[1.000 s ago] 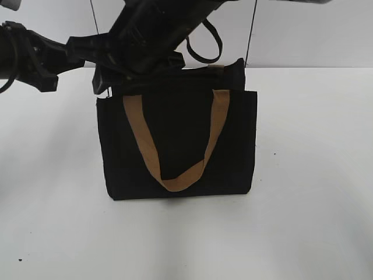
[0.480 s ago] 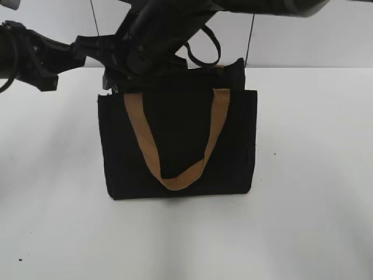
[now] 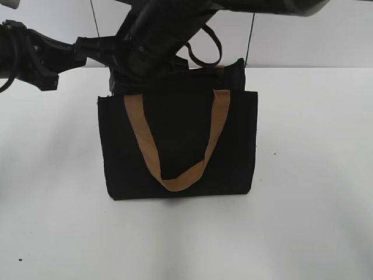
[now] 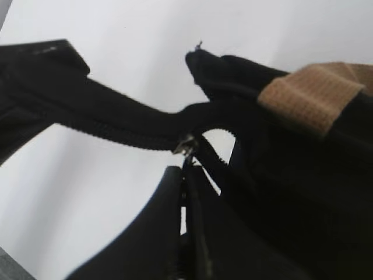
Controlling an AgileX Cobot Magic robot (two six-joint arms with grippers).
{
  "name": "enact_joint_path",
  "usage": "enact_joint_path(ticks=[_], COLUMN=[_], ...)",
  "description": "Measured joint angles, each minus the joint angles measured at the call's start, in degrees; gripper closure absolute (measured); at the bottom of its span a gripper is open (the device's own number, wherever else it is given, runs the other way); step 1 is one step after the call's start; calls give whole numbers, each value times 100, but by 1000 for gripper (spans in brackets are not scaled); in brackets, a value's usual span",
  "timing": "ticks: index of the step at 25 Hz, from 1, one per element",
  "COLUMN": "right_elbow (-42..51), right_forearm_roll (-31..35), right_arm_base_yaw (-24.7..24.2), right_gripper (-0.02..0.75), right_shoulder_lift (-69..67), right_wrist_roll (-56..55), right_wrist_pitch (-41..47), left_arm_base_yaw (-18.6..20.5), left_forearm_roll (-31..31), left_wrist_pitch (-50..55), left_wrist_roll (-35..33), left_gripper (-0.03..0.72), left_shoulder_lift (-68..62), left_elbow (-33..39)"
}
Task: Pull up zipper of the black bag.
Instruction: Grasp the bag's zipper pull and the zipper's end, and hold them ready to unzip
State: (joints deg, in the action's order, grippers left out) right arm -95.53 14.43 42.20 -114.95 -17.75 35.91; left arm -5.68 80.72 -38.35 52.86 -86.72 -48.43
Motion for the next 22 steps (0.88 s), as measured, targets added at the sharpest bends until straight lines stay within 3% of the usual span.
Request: enact_joint_path(ticks=[8, 14, 22], right_elbow=[0, -2, -14], right_forearm_roll=[244, 408, 420], right_arm_base_yaw=[0, -20, -572], right_gripper=[751, 751, 751], right_shoulder_lift=[541, 558, 558], right_wrist_roll=[362, 757, 1056], right_wrist_pitch=[291, 783, 1325], left_arm_base_yaw=[0, -13, -38], left_forearm_roll=[-7, -8, 2], left_wrist_pitch=[220, 1021, 1148], left_wrist_roll=[109, 504, 557], left_gripper=[654, 654, 654], left_shoulder_lift=[0, 0, 0], left_elbow=[0, 0, 0])
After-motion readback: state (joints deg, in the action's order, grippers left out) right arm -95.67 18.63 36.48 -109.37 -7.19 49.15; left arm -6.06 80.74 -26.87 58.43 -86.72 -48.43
